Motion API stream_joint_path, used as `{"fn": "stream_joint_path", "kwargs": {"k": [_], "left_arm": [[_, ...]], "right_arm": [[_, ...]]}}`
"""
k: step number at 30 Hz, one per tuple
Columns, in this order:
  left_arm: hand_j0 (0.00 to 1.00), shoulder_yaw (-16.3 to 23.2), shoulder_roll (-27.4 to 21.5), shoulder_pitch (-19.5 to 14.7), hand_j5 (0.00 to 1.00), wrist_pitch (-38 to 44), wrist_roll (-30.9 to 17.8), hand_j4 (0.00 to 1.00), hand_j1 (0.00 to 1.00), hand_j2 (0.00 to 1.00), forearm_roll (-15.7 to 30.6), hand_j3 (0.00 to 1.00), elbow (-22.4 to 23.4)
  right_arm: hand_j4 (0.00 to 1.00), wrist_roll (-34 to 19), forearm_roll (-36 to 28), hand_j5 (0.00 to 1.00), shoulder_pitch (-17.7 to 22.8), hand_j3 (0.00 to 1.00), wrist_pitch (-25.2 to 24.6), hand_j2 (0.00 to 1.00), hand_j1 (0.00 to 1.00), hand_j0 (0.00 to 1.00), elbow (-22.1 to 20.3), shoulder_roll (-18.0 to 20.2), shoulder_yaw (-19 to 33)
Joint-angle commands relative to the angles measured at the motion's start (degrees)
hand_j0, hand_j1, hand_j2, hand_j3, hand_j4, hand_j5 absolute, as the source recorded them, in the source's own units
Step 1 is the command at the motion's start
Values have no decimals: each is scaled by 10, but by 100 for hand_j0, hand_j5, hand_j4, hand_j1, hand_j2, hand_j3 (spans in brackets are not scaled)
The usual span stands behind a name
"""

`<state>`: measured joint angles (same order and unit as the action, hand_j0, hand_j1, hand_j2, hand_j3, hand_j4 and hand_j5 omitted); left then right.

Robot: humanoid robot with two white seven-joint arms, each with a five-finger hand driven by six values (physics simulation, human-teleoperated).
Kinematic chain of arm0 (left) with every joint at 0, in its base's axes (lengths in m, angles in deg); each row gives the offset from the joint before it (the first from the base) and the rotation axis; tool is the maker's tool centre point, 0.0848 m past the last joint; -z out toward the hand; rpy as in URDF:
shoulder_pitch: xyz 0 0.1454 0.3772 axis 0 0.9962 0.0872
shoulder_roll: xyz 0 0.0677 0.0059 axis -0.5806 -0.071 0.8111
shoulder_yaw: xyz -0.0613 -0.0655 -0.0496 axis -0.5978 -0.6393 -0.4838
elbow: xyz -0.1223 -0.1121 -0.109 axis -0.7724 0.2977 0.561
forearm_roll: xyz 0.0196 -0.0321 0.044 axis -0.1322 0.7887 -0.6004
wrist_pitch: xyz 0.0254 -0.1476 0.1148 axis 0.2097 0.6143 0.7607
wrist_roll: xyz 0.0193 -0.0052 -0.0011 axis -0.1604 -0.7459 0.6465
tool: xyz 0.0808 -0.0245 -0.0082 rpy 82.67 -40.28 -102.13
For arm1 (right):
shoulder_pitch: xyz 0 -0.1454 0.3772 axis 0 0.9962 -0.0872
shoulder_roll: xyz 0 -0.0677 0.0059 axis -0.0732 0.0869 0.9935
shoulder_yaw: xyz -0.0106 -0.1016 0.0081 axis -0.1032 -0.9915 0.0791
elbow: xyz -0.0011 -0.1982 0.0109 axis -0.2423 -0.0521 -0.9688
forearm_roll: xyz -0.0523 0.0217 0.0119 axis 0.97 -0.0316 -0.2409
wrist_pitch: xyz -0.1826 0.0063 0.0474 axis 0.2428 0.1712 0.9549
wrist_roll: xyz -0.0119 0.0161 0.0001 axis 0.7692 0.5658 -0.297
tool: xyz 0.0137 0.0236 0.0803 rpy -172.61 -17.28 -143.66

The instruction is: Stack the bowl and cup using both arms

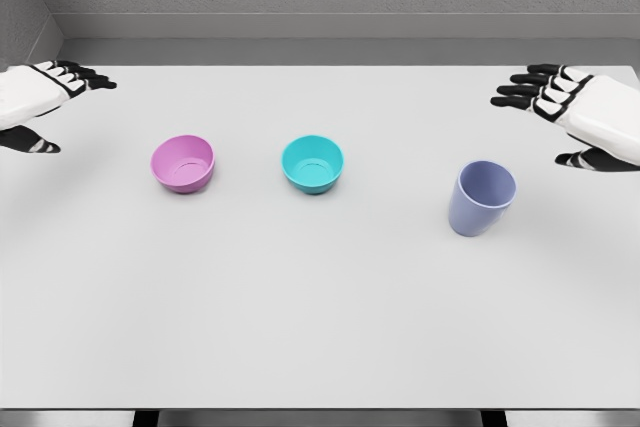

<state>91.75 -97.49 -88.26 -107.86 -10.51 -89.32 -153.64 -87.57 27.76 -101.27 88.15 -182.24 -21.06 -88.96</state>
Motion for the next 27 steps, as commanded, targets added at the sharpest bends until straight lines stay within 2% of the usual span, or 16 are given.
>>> {"fn": "stream_joint_path", "kwargs": {"k": [1,7,9,12,13,17,19,22,24,27], "left_arm": [[100,0,2,0,100,1,0,100,100,100,4,100,-2],[100,0,6,-1,100,1,-1,100,100,100,2,100,-4],[100,0,17,-1,100,1,-29,100,100,100,-4,100,-4],[100,1,57,-15,100,1,-43,100,100,100,-56,100,-4],[100,1,73,-25,100,1,-43,100,100,100,-93,100,-4],[100,22,105,-73,100,1,-43,100,100,100,-167,100,-3],[100,41,124,-93,100,1,-44,100,100,100,-190,100,-3],[100,53,132,-98,100,1,-44,100,100,100,-218,100,-3],[100,88,139,-116,100,1,-45,100,100,100,-232,100,0],[100,100,140,-117,100,1,-45,100,100,100,-255,100,0]], "right_arm": [[100,0,-3,100,-1,100,0,100,100,100,-2,3,-1],[100,0,-4,100,-4,100,0,100,100,100,-6,2,5],[100,0,-4,100,-5,100,0,100,100,100,-7,2,7],[100,1,-5,100,-6,100,0,100,100,100,-7,5,7],[100,1,-4,100,-7,100,0,100,100,100,-6,6,8],[100,1,-5,100,-11,100,0,100,100,100,-5,7,34],[100,0,-5,100,-12,100,0,100,100,100,-5,5,36],[100,1,-5,100,-12,100,0,100,100,100,-5,4,36],[100,0,-5,100,-11,100,0,100,100,100,-5,4,35],[100,0,-5,100,-11,100,0,100,100,100,-5,3,35]]}}
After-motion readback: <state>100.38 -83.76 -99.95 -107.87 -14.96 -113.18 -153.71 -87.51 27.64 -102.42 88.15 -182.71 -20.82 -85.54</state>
